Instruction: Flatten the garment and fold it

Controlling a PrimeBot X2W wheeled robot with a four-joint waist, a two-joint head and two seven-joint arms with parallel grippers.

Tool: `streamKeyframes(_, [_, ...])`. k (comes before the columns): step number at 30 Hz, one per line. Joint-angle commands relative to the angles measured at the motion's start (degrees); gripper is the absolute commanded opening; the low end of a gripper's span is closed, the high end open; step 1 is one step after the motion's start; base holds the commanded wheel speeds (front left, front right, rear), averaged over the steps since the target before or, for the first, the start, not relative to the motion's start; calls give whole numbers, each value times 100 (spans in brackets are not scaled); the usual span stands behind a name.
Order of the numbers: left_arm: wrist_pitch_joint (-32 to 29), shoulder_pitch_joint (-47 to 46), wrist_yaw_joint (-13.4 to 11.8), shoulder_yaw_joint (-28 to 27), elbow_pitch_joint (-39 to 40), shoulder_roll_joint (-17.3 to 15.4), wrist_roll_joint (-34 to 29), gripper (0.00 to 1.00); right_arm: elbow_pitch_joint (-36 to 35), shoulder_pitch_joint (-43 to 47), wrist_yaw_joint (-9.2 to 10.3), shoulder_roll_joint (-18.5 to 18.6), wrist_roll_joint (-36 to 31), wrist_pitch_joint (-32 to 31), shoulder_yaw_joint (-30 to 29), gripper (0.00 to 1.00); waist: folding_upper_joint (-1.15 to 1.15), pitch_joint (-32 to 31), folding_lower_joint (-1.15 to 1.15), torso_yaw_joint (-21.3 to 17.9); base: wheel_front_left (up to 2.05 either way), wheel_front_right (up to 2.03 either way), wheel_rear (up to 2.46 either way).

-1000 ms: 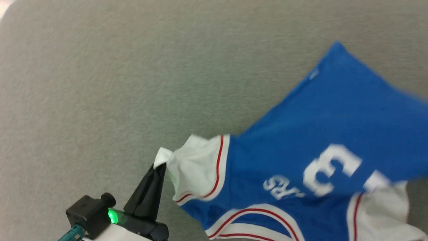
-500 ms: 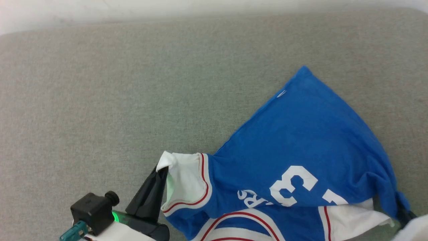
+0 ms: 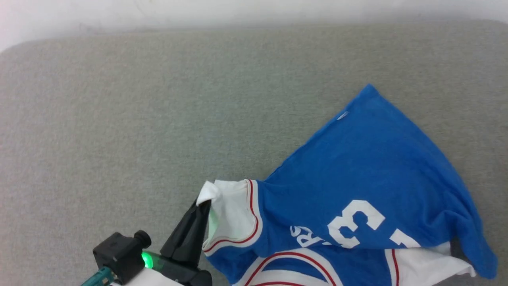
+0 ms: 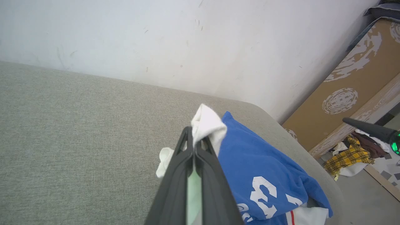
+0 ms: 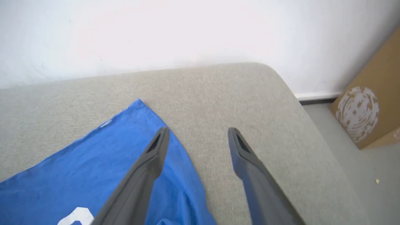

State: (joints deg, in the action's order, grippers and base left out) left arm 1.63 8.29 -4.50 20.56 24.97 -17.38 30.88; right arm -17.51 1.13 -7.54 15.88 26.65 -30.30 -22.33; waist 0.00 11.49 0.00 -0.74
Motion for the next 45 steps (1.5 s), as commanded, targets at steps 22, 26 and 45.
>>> streamKeyframes(22, [249, -952, 277, 626, -137, 498, -343, 0, 2376, -3498, 5, 1243, -495, -1273, 2377, 100, 0, 1581, 0, 1310, 0, 0, 0])
streamKeyframes(26, [300, -1031, 305, 668, -204, 542, -339, 0, 2761, -3588, 5, 1450, -532, -1132, 2432, 100, 0, 1728, 0, 1403, 0, 0, 0])
streamKeyframes(45, [269, -1376, 360, 442, -479, 285, -353, 0, 2947, -3628, 5, 1310, -84, -921, 2419, 0, 0, 1281, 0, 1106, 0, 0, 0])
